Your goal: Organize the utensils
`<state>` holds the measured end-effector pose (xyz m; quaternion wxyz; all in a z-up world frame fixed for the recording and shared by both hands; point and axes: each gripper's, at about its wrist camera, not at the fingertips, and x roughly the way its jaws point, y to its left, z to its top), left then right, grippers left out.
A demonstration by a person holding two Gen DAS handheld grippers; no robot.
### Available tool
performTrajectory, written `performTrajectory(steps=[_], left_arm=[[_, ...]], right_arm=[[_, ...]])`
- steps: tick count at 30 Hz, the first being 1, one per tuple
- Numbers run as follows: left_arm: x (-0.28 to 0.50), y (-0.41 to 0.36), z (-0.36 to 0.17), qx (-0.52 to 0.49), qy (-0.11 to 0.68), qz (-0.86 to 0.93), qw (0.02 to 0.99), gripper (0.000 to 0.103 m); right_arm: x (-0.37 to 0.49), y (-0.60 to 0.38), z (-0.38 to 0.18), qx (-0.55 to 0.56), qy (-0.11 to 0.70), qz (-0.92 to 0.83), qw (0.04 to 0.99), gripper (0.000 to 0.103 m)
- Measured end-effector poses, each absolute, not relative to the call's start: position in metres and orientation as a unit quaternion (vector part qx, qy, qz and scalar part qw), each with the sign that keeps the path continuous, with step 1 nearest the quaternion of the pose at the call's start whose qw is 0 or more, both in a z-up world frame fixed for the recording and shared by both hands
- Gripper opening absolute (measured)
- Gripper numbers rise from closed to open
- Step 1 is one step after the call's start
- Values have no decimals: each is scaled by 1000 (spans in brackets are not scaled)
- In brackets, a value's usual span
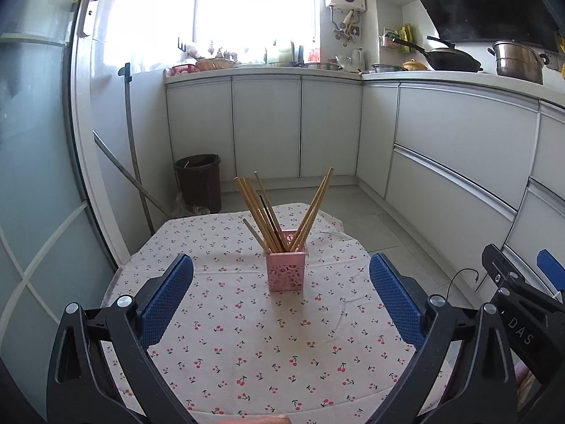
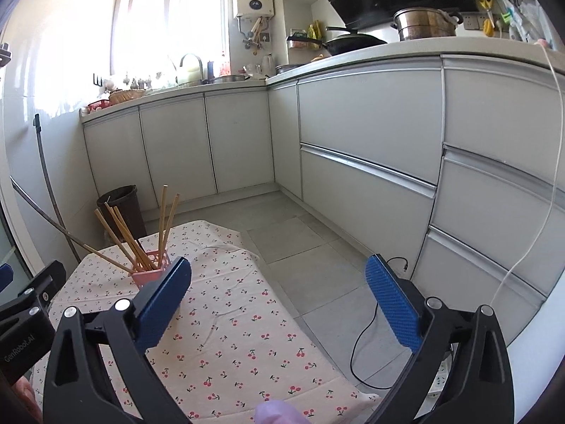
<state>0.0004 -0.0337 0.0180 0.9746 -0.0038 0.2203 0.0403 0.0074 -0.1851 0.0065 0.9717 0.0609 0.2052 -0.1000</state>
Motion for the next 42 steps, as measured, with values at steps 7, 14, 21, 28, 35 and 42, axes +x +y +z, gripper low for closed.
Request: performTrajectory(steps=[7,14,21,28,35,42], left_arm=[[7,-30,15,-13,230,37,972,96],[11,-30,10,-10,236,37,971,96],[14,-28,8,-9,241,37,970,96],[16,-30,6,-5,244,38,969,96],[18,-26,3,-7,248,37,968,96],[21,-26,-1,-3,252,38,967,96]], right_arm=[[12,-182,2,57,217,-87,971,96],[14,-182,-3,62,224,-83,969,96],[18,-183,-6,65,232,-83,967,96],[20,-184,-8,70,239,-83,965,96],[21,-183,-10,70,243,-82,964,96],[21,-183,-11,73,247,-79,963,96]])
